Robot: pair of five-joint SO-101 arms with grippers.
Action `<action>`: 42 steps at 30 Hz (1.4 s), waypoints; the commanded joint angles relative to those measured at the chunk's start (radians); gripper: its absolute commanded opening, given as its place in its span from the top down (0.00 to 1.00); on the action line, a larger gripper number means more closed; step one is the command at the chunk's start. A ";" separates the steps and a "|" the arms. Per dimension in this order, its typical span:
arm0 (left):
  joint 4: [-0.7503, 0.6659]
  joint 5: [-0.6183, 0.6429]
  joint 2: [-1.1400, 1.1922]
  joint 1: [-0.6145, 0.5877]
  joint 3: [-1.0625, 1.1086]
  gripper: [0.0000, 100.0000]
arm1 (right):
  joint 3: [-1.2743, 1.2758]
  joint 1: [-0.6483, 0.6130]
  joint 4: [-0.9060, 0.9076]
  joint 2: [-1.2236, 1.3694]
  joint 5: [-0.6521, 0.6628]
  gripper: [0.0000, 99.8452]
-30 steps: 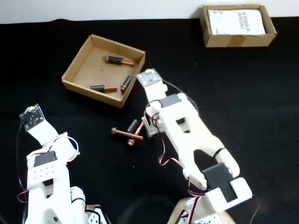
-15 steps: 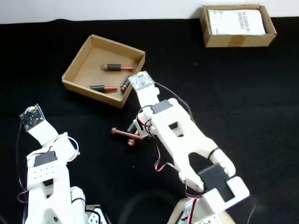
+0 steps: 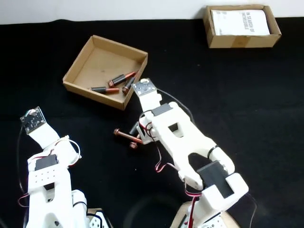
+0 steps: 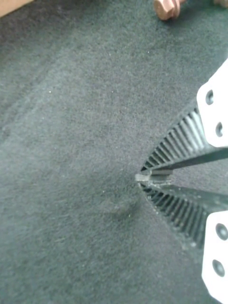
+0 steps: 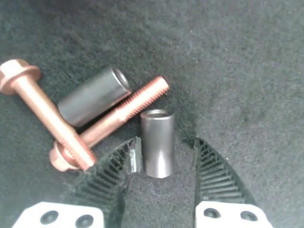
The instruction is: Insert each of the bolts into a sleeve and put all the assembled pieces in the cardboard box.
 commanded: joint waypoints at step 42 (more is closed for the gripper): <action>0.819 0.133 0.131 0.320 -0.854 0.99 | 0.027 0.140 0.191 -0.467 -0.012 0.99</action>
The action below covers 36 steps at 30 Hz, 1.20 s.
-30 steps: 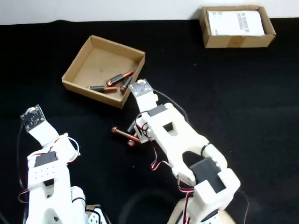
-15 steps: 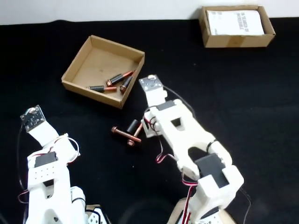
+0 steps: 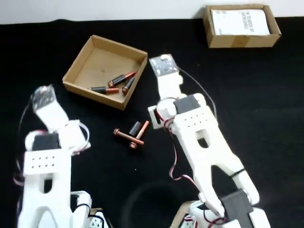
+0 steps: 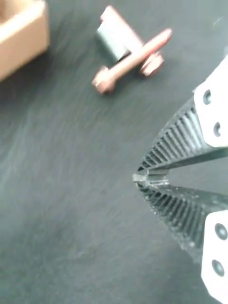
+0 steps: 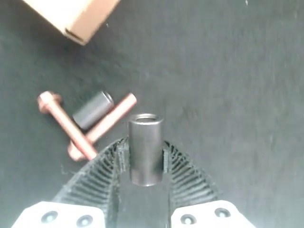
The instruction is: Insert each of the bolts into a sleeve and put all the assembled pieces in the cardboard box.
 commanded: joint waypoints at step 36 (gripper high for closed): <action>0.408 0.308 1.168 0.369 -1.013 0.77 | 0.682 0.193 -0.423 -0.358 -0.095 0.99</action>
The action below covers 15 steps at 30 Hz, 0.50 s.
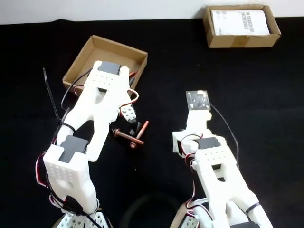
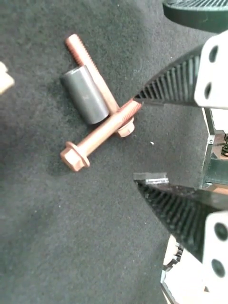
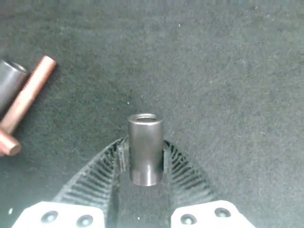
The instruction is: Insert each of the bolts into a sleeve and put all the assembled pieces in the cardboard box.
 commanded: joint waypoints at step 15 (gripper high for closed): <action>-0.058 0.006 0.153 0.010 -0.036 0.77 | -0.002 0.013 -0.013 -0.039 -0.002 0.99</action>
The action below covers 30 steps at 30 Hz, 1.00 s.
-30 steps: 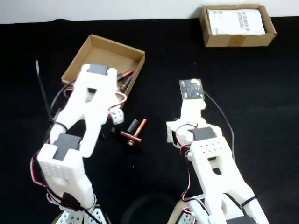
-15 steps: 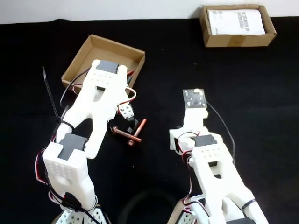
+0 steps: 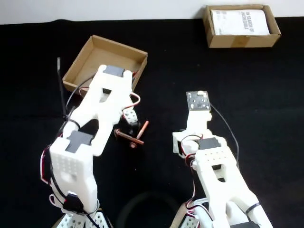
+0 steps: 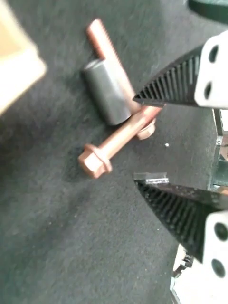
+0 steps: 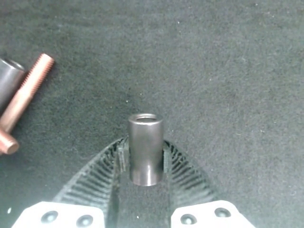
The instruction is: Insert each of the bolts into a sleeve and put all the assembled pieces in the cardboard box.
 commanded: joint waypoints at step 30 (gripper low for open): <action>-0.126 0.035 0.051 0.001 -0.061 0.99 | -0.013 0.044 -0.058 -0.027 -0.003 0.99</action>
